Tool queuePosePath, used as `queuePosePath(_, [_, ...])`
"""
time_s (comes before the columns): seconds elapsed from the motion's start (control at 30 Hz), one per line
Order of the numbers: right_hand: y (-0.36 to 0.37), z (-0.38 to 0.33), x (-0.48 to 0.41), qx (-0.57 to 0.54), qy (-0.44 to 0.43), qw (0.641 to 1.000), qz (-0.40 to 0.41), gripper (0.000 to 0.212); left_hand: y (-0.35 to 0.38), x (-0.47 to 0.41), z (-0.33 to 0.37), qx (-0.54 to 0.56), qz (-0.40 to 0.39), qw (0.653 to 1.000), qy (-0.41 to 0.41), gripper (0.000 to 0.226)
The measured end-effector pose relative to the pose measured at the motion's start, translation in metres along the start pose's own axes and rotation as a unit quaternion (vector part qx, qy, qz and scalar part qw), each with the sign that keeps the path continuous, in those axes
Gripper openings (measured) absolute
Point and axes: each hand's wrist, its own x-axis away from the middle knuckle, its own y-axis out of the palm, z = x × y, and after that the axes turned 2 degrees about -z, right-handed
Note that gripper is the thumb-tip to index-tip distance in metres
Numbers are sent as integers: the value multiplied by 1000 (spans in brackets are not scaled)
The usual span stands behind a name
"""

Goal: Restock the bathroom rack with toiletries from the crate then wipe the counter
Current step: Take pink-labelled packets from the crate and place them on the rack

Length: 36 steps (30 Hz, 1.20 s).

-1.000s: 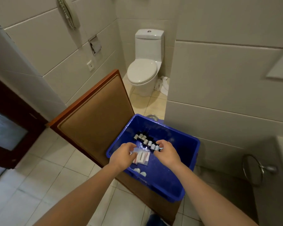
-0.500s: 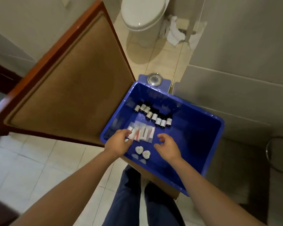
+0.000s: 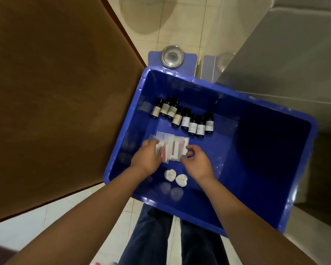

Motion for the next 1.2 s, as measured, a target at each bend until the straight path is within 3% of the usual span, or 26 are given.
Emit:
queuePosePath(0.43, [33,3,-45,30,69,993,91,39,13,-52,-18,-199,8,972,121,84])
queuePosePath(0.67, [40,2,-52,49,78,991,100,24,18,-58,-13,-340,42,933,111,75])
queuePosePath(0.77, [41,5,-53,39,77,991,104,27,16,-59,-12,-381,39,917,108,67])
queuePosePath(1.07, [37,6,-39,-63,98,992,44,27,5,-48,-10,-385,-10,916,112,49])
queuePosePath(1.2, [34,-1,-25,-105,89,989,54,23,-6,-36,-1,-394,-33,909,134,38])
